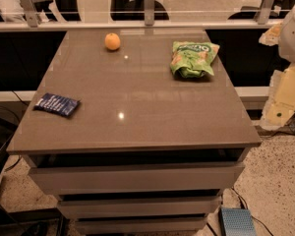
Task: Pick green rice chip bag
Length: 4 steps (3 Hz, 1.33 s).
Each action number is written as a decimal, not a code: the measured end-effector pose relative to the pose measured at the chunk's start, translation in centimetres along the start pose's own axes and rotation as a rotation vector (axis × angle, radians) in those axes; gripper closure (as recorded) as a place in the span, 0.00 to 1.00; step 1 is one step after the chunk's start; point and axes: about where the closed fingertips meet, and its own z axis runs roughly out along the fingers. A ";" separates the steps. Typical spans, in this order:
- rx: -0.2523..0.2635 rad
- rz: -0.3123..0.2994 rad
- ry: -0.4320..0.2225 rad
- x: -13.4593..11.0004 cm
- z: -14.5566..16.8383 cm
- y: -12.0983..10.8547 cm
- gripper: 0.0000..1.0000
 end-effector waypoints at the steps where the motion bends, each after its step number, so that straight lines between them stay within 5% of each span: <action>1: 0.000 0.000 0.000 0.0 0.0 0.0 0.00; 2: 0.051 -0.028 -0.034 -0.6 0.0 -1.0 0.00; 4: 0.162 -0.124 -0.164 -5.2 4.5 -7.9 0.00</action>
Offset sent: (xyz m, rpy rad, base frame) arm 0.0324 0.0073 0.0061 0.0391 -0.1705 0.0764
